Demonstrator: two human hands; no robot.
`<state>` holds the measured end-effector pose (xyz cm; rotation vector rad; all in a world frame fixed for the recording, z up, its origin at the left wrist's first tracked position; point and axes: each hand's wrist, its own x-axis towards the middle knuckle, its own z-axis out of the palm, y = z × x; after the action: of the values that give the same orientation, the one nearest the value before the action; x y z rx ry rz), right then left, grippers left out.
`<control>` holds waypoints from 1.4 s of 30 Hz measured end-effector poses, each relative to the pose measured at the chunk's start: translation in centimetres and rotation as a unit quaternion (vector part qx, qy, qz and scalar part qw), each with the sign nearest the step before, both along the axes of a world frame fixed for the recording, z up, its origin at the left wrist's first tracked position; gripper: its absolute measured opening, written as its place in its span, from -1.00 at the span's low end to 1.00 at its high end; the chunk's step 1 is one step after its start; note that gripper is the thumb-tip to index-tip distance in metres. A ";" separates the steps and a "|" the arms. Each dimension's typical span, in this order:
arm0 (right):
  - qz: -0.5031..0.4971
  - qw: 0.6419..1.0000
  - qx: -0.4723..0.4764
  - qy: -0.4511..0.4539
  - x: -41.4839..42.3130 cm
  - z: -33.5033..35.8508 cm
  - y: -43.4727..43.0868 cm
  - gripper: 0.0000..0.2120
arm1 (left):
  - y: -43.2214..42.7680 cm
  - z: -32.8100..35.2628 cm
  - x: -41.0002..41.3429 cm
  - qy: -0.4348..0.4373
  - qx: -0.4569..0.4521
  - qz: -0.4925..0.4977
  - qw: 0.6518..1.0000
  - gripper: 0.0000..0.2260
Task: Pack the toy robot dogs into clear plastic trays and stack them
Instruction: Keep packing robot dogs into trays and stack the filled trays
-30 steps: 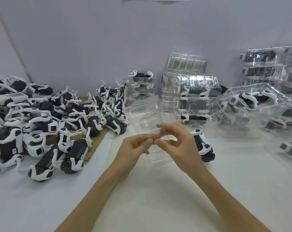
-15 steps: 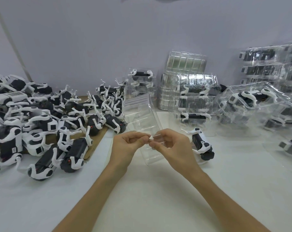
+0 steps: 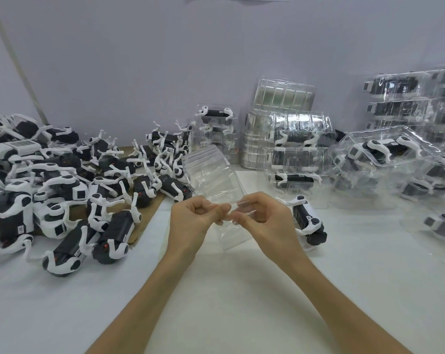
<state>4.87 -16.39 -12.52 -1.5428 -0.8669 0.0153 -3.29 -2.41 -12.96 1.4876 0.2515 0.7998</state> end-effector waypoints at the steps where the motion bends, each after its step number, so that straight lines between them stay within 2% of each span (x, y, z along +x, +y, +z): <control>1: -0.001 1.000 0.005 -0.001 0.0 0.0 0.0 -0.76 | 0.0 0.1 -0.1 -0.001 0.002 -0.009 1.000 -0.75; 6: 0.000 0.999 -0.006 -0.036 -0.1 -0.4 -0.1 -0.77 | -0.2 0.0 -0.7 0.001 -0.035 -0.145 0.989 -0.85; 8: 0.016 0.999 -0.009 -0.044 -0.1 -0.5 -0.3 -0.77 | -0.8 -0.3 -0.7 -0.005 -0.074 -0.226 0.971 -0.78; 11: 0.023 0.999 0.002 -0.048 -0.1 -0.4 -0.4 -0.77 | -1.3 -0.4 -0.7 -0.025 -0.098 -0.268 0.958 -0.72; 19: 0.022 0.998 -0.023 -0.055 -0.1 -0.6 0.0 -0.74 | -1.1 -0.5 -0.5 0.000 -0.134 -0.199 0.971 -0.74; 25: 0.014 0.999 -0.008 -0.042 -0.1 -0.3 -0.2 -0.72 | -1.0 0.1 -0.7 0.038 -0.107 -0.083 0.990 -0.74; 28: 0.002 0.999 0.011 -0.041 0.3 -0.1 -0.3 -0.72 | -0.9 0.4 -0.7 0.034 -0.089 -0.085 0.992 -0.76; 31: -0.040 0.997 0.063 -0.002 1.5 0.6 -1.0 -0.77 | -0.5 0.8 -0.8 -0.012 -0.147 -0.106 0.983 -0.74; 36: -0.135 0.981 0.142 0.010 3.9 1.9 -3.3 -0.79 | 1.7 0.9 -0.8 -0.045 -0.272 -0.013 0.961 -0.94; 38: -0.159 0.974 0.163 0.007 4.3 2.3 -3.9 -0.78 | 2.7 0.8 -0.9 -0.033 -0.276 0.009 0.961 -0.94; 42: -0.170 0.969 0.179 0.007 4.5 2.5 -4.1 -0.77 | 4.1 0.7 0.3 0.029 -0.262 -0.002 0.964 -0.82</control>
<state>9.34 -20.51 -10.00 -1.3281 -0.5473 -0.3597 -2.95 1.71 -12.30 1.0101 0.4657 0.6223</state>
